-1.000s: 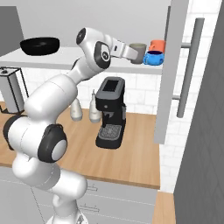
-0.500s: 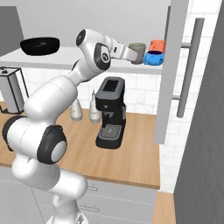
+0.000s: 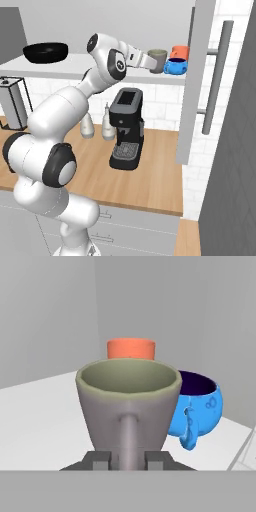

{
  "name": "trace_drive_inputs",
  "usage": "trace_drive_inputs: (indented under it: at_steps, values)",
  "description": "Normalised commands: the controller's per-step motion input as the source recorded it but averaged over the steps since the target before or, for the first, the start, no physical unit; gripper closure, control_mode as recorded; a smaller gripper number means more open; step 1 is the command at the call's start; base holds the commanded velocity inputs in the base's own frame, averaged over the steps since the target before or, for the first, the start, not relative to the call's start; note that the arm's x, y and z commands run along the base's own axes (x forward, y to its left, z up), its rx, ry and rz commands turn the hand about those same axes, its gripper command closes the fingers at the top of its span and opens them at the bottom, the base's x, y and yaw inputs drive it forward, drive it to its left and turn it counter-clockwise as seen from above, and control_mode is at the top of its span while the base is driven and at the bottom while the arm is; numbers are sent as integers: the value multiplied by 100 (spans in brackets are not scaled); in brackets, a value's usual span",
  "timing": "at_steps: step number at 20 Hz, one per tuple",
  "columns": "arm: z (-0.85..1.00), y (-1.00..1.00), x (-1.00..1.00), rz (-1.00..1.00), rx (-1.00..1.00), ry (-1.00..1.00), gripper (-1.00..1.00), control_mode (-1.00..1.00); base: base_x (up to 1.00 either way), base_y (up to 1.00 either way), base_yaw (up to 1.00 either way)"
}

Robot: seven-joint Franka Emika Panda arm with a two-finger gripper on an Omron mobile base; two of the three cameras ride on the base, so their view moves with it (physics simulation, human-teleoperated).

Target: Gather all objects into one cabinet and sort the glasses and bowls to opposite sides.

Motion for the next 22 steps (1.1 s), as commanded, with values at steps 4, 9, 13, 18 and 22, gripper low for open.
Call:
trace_drive_inputs:
  at_steps: [4,9,13,18,22]
  values:
    - [0,0,0,0,0,0,-100,-100,0,0,0]
    - [0,0,0,0,0,0,-100,-100,0,0,0]
    - [0,0,-1,0,0,0,-100,-100,0,0,0]
    - [0,16,-70,1,-1,-2,-100,-100,0,0,0]
    - [0,41,-87,4,-1,0,-100,-100,0,0,0]
